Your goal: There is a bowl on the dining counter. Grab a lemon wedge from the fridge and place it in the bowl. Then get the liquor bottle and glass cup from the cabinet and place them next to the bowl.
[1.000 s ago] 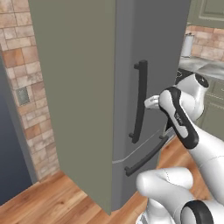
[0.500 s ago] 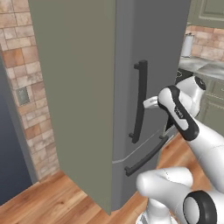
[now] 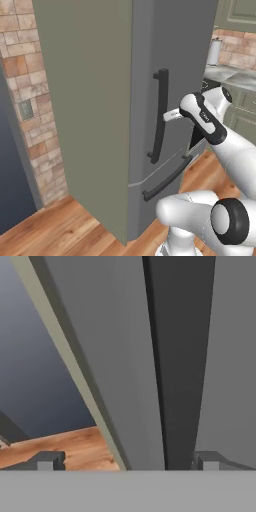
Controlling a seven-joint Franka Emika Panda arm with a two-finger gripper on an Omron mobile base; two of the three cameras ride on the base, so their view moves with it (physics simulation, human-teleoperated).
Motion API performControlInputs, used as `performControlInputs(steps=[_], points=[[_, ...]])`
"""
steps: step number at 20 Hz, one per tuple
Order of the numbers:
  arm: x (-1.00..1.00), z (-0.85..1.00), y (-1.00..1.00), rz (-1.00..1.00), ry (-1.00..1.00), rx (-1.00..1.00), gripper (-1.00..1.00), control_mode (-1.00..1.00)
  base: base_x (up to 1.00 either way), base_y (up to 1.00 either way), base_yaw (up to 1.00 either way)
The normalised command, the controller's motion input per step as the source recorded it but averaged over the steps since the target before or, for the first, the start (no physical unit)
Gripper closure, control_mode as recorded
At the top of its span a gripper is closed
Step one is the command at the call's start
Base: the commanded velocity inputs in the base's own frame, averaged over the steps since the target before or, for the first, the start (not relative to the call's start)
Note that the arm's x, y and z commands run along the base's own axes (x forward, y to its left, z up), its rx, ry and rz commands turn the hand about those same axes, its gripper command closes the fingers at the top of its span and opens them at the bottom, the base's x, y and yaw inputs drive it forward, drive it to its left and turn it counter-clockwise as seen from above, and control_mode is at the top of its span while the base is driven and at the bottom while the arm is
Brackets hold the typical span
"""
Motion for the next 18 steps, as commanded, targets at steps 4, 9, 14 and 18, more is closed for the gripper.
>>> performControlInputs(steps=[4, 9, 14, 18], points=[[0.28, 0.0, 0.0, 0.0, -0.03, 0.0, -1.0, -1.0, 0.0, 0.0, 0.0], [0.12, 0.0, 0.0, -0.01, -0.04, 0.0, -1.0, -1.0, 0.0, 0.0, 0.0], [0.02, 0.0, 0.0, -0.03, 0.0, 0.0, -1.0, -1.0, 0.0, 0.0, 0.0], [0.0, 0.0, 0.0, -0.01, 0.0, 0.0, -1.0, -1.0, 0.0, 0.0, 0.0]])
